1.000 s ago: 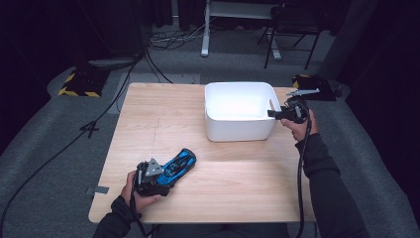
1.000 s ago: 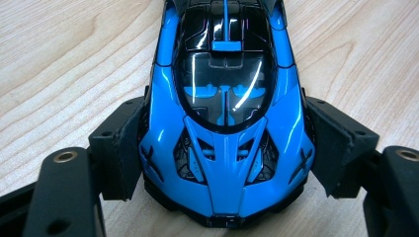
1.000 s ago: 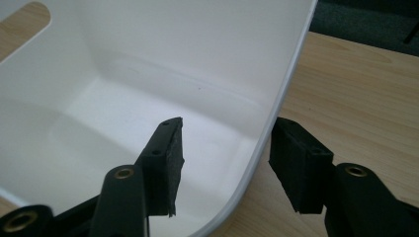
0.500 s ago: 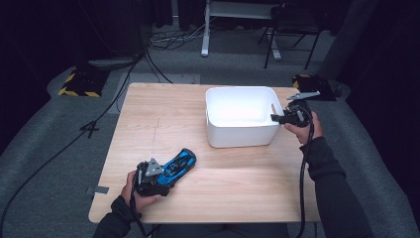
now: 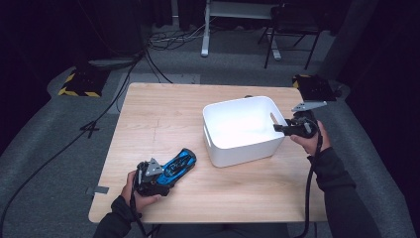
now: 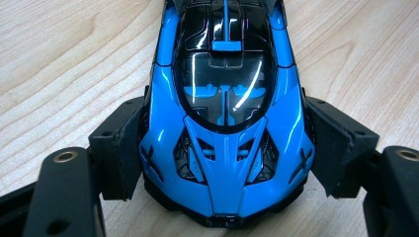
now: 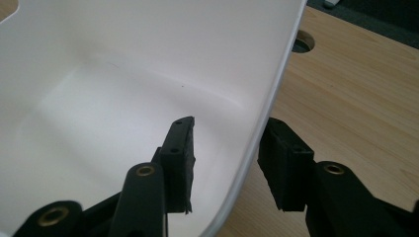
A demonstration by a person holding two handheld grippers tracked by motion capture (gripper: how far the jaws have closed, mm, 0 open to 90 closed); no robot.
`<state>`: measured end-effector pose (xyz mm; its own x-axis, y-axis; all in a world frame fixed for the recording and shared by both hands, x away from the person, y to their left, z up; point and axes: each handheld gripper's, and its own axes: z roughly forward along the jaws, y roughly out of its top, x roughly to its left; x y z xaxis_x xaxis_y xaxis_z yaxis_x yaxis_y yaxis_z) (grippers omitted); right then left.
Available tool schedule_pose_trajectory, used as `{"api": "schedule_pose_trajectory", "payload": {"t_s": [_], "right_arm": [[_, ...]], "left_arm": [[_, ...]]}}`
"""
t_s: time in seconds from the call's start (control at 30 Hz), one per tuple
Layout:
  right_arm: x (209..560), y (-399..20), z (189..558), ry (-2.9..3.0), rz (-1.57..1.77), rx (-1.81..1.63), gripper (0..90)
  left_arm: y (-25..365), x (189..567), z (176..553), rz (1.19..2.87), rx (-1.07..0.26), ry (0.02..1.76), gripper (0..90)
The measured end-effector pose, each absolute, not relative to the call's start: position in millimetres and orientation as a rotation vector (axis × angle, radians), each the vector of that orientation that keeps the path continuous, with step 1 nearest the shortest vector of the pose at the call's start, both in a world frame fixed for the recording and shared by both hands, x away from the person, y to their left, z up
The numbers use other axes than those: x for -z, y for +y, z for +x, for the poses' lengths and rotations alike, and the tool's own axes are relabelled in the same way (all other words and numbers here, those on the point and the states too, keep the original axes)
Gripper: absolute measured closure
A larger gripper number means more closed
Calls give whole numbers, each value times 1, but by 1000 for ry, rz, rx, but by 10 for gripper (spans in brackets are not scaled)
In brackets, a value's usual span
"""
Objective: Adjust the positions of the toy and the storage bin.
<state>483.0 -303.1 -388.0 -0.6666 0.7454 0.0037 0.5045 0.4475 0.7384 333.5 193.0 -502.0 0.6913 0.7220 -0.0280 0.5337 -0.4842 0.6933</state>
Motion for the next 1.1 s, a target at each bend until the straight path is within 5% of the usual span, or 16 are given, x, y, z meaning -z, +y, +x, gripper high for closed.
{"api": "schedule_pose_trajectory", "payload": {"t_s": [0.17, 0.5, 0.87, 1.1], "right_arm": [[388, -302, 475, 2402, 1032, -1056, 596], [381, -309, 464, 2346, 1025, -1108, 416], [369, -323, 446, 2268, 963, -1168, 402], [367, -341, 424, 2204, 914, -1241, 316]], "left_arm": [[193, 502, 334, 2203, -357, 954, 254], [193, 502, 334, 2206, -354, 953, 253], [193, 502, 334, 2204, -362, 960, 251], [192, 503, 335, 2196, -353, 961, 248]]}}
